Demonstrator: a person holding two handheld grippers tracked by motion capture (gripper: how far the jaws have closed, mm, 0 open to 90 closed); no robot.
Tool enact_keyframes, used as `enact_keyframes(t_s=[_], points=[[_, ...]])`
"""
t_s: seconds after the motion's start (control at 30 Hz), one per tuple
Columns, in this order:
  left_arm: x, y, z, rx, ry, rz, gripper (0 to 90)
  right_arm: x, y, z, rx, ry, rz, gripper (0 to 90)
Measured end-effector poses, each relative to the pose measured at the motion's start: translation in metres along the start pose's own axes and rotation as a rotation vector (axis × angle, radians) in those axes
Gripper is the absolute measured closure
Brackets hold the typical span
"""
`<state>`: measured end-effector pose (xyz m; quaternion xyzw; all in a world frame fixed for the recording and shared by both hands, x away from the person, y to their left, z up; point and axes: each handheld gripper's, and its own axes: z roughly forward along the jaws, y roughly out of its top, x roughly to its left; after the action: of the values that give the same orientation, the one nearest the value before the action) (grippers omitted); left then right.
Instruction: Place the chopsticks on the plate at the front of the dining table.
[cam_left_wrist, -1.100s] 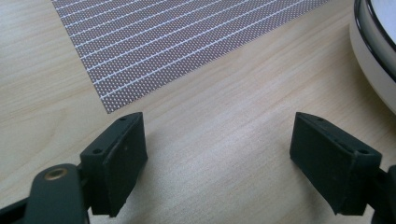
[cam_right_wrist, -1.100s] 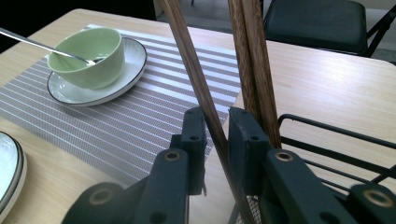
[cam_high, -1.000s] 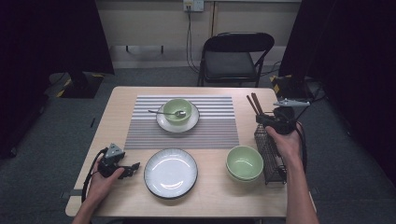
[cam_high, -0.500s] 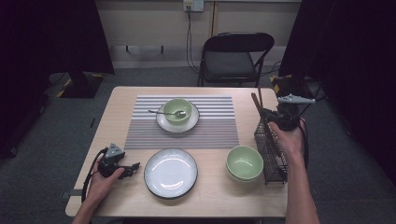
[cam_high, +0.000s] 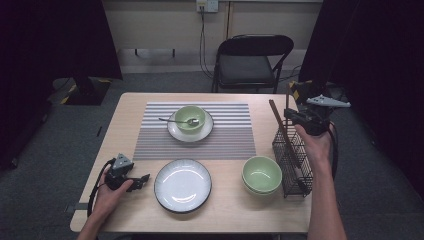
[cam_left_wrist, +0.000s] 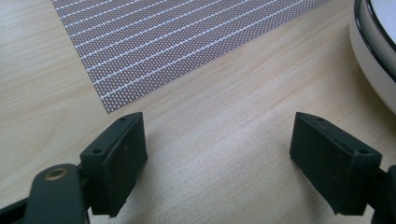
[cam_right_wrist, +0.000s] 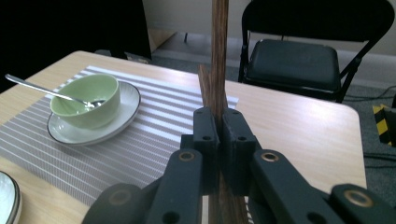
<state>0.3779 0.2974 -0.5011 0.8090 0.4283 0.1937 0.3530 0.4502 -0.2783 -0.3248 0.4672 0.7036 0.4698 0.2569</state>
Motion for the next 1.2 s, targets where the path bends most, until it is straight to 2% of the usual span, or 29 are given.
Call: enact_keyframes(t_s=[0.2,0.63,0.73,1.2], points=[[0.000,0.000,0.000,0.000,0.001,0.001,18.2,0.001,0.011,-0.007,-0.035,0.008,0.000,85.5],[-0.001,0.000,0.000,-0.008,0.003,-0.009,18.1,0.005,0.032,-0.012,-0.066,0.017,-0.026,85.5],[0.000,0.000,0.000,-0.003,0.002,-0.003,18.2,0.007,0.038,-0.013,-0.089,0.026,-0.017,85.5],[-0.001,0.000,0.001,-0.004,0.006,-0.013,16.5,0.017,0.050,-0.014,-0.121,0.039,-0.037,85.6]])
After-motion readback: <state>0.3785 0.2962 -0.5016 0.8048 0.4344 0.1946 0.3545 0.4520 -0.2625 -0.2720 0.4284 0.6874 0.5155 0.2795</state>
